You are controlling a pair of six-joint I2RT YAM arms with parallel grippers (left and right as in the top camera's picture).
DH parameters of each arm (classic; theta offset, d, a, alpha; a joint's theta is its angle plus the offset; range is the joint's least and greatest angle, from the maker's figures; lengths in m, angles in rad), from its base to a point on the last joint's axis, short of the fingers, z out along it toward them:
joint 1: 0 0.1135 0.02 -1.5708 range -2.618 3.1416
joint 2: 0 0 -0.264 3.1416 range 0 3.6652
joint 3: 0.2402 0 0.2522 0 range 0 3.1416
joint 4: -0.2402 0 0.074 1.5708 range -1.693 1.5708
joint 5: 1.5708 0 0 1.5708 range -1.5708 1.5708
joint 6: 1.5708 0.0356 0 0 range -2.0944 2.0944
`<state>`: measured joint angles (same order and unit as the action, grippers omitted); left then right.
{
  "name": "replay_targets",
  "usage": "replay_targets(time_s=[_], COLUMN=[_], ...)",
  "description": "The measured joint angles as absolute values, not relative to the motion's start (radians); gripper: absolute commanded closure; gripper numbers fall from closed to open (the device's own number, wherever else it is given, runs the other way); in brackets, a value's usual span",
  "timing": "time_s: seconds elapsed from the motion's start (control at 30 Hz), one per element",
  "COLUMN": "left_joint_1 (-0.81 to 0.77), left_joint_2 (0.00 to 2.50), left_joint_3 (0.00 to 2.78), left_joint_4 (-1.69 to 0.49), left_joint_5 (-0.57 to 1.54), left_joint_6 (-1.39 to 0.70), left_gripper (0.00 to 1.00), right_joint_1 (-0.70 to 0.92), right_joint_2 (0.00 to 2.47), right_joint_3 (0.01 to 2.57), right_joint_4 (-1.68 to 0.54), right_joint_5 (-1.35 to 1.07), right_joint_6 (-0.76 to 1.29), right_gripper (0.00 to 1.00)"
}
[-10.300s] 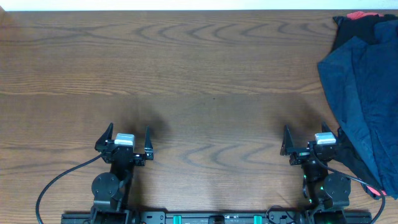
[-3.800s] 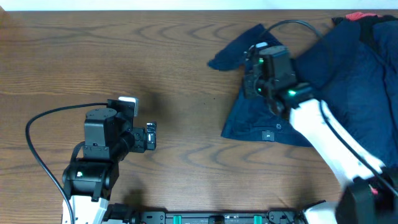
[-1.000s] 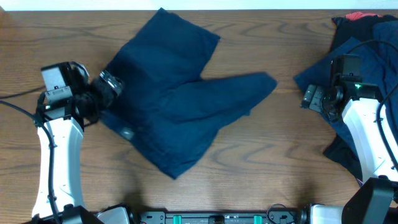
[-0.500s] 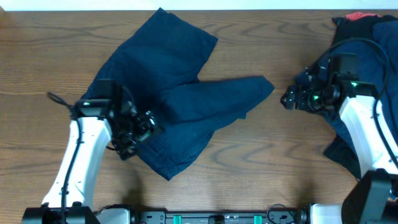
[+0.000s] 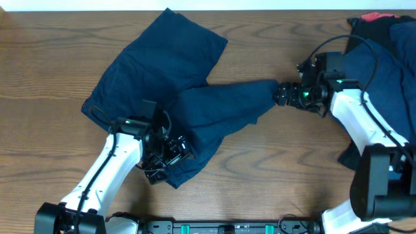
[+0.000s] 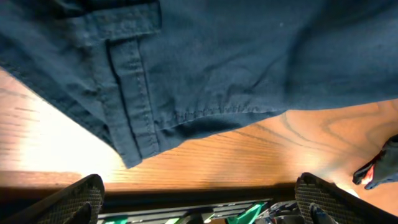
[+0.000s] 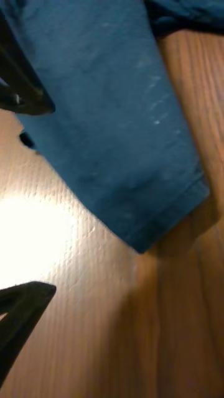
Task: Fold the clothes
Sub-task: 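Grasp the right leg with the right gripper and stretch the shorts flat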
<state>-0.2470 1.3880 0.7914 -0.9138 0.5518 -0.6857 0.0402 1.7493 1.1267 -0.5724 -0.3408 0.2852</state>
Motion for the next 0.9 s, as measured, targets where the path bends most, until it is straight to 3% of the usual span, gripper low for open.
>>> replay_targets(time_s=[0.23, 0.3, 0.43, 0.47, 0.5, 0.7, 0.9], left_joint_1=[-0.257, -0.257, -0.258, -0.259, -0.260, -0.292, -0.299], left_joint_2=[1.388, 1.388, 1.388, 1.388, 1.388, 1.388, 1.388], left_joint_3=[0.762, 0.762, 0.762, 0.762, 0.762, 0.762, 0.760], left_joint_4=[-0.909, -0.912, -0.916, -0.916, -0.916, -0.913, -0.854], left_joint_5=[0.551, 0.553, 0.578, 0.585, 0.590, 0.603, 0.570], left_joint_6=[-0.721, -0.726, -0.730, -0.731, -0.733, -0.733, -0.735], left_gripper=[0.01, 0.01, 0.02, 0.02, 0.02, 0.02, 0.02], right_joint_1=[0.073, 0.086, 0.104, 0.104, 0.104, 0.099, 0.024], right_joint_2=[1.882, 1.916, 1.942, 1.951, 1.955, 1.947, 1.794], right_joint_3=[1.127, 1.128, 1.131, 1.131, 1.131, 1.130, 1.131], right_joint_4=[-0.446, -0.408, -0.326, -0.305, -0.286, -0.237, -0.375], right_joint_5=[-0.341, -0.344, -0.346, -0.348, -0.346, -0.336, -0.229], right_joint_6=[0.440, 0.472, 0.533, 0.545, 0.553, 0.578, 0.585], right_gripper=[0.24, 0.30, 0.70, 0.94, 0.99, 0.99, 0.99])
